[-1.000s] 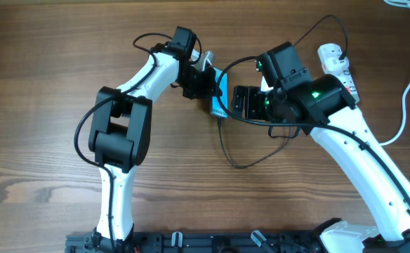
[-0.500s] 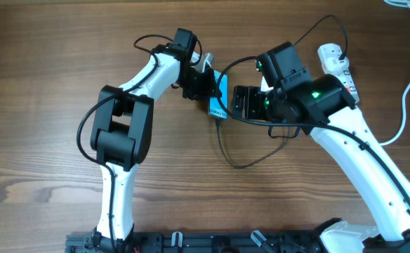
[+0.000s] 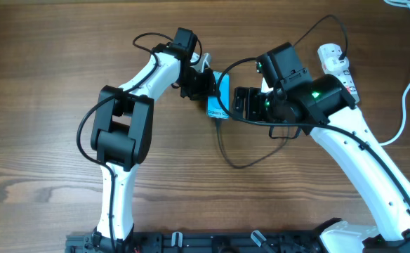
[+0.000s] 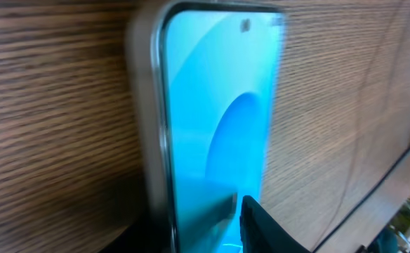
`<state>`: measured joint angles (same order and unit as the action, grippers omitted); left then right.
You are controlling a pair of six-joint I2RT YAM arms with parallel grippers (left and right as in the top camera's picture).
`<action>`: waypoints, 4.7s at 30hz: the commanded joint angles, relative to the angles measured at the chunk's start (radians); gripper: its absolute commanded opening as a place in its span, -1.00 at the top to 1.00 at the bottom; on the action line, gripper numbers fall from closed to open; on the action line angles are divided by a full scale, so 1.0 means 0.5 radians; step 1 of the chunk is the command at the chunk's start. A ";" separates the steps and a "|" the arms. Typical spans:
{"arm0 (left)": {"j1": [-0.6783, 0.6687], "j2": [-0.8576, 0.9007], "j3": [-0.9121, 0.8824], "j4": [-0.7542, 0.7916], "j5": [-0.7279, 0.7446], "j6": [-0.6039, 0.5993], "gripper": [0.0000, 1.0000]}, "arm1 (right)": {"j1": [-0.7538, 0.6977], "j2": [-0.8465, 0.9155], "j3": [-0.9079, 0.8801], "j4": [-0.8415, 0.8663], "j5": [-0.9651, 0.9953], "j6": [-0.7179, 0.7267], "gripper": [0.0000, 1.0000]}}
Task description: Plug charger to phone and switch on socket
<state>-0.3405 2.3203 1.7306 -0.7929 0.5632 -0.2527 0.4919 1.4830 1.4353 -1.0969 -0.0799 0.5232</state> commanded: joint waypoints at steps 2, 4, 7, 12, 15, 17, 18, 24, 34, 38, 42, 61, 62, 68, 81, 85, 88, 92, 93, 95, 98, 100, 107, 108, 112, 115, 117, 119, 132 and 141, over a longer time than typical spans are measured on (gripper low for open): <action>0.005 0.072 -0.032 -0.066 -0.411 0.018 0.26 | -0.005 0.031 0.031 -0.007 0.043 0.001 -1.00; 0.005 0.072 -0.032 -0.084 -0.468 0.018 0.25 | -0.005 0.034 0.031 -0.009 0.043 0.000 -0.99; 0.005 0.072 -0.032 -0.092 -0.502 0.018 0.25 | -0.005 0.034 0.031 -0.010 0.043 0.000 -1.00; 0.016 0.060 -0.031 -0.121 -0.502 0.018 0.17 | -0.005 0.034 0.031 -0.021 0.067 0.002 -0.99; 0.062 -0.031 -0.031 -0.201 -0.502 0.019 0.00 | -0.014 0.034 0.031 -0.031 0.124 -0.002 -1.00; 0.095 -0.130 -0.031 -0.235 -0.503 0.027 -0.23 | -0.066 0.034 0.037 -0.032 0.117 -0.011 -1.00; 0.108 -0.170 -0.031 -0.245 -0.503 0.027 -0.39 | -0.094 0.034 0.040 -0.032 0.105 -0.041 -1.00; 0.206 -0.558 -0.031 -0.328 -0.611 0.025 -0.99 | -0.468 0.034 0.153 -0.054 -0.095 -0.272 -0.99; 0.262 -0.855 -0.031 -0.362 -0.704 0.025 -1.00 | -1.164 0.349 0.618 -0.330 -0.066 -0.523 -0.99; 0.262 -0.852 -0.031 -0.362 -0.704 0.024 -1.00 | -1.366 0.488 0.649 -0.205 0.305 -0.224 -0.99; 0.262 -0.852 -0.031 -0.362 -0.704 0.025 -1.00 | -1.535 0.606 0.649 -0.047 0.436 0.023 -1.00; 0.262 -0.852 -0.031 -0.362 -0.704 0.025 -1.00 | -1.655 1.259 0.646 0.309 0.405 0.159 -0.99; 0.262 -0.852 -0.031 -0.362 -0.704 0.024 -1.00 | -1.655 1.290 0.646 0.309 0.409 0.159 -0.99; 0.262 -0.852 -0.031 -0.362 -0.704 0.025 -1.00 | -1.654 1.376 0.646 0.351 0.407 0.154 -1.00; 0.262 -0.852 -0.031 -0.362 -0.704 0.025 -0.99 | -1.668 1.482 0.646 0.407 0.384 0.053 -0.99; 0.262 -0.852 -0.031 -0.362 -0.704 0.025 -1.00 | -1.667 1.528 0.646 0.421 0.339 0.060 -0.99; 0.262 -0.852 -0.031 -0.362 -0.704 0.025 -1.00 | -1.668 1.535 0.646 0.447 0.338 0.060 -1.00; 0.262 -0.852 -0.031 -0.362 -0.704 0.024 -1.00 | -1.667 1.537 0.646 0.481 0.338 0.098 -1.00; 0.262 -0.852 -0.031 -0.362 -0.704 0.025 -1.00 | -1.668 1.538 0.646 0.488 0.339 0.113 -0.99; 0.262 -0.852 -0.031 -0.362 -0.704 0.025 -1.00 | -1.667 1.538 0.646 0.500 0.338 0.111 -0.99; 0.262 -0.852 -0.031 -0.362 -0.704 0.025 -1.00 | -1.667 1.538 0.646 0.497 0.337 0.106 -0.99; 0.262 -0.852 -0.031 -0.362 -0.704 0.025 -1.00 | -1.667 1.538 0.642 0.495 0.299 0.105 -0.99; 0.262 -0.852 -0.031 -0.362 -0.704 0.025 -1.00 | -1.667 1.538 0.572 0.534 0.249 0.097 -1.00; 0.262 -0.852 -0.031 -0.362 -0.704 0.025 -1.00 | -1.667 1.538 0.558 0.543 0.249 0.098 -0.99; 0.262 -0.852 -0.031 -0.362 -0.704 0.025 -1.00 | -1.667 1.538 0.541 0.553 0.247 0.098 -1.00; 0.262 -0.852 -0.031 -0.362 -0.704 0.024 -1.00 | -1.667 1.538 0.541 0.556 0.186 0.060 -1.00; 0.262 -0.852 -0.031 -0.362 -0.704 0.025 -1.00 | -1.667 1.538 0.541 0.558 0.132 0.028 -1.00; 0.262 -0.852 -0.031 -0.362 -0.704 0.025 -1.00 | -1.667 1.538 0.541 0.557 0.127 0.028 -1.00; 0.262 -0.852 -0.031 -0.362 -0.704 0.025 -1.00 | -1.663 1.538 0.541 0.533 0.039 -0.060 -0.99; 0.262 -0.852 -0.031 -0.362 -0.704 0.025 -1.00 | -1.663 1.538 0.541 0.500 0.037 -0.058 -0.99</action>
<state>-0.2131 1.8854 1.7172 -0.9733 0.2279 -0.2459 -0.3573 2.2280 1.7229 -0.8249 0.0002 0.5224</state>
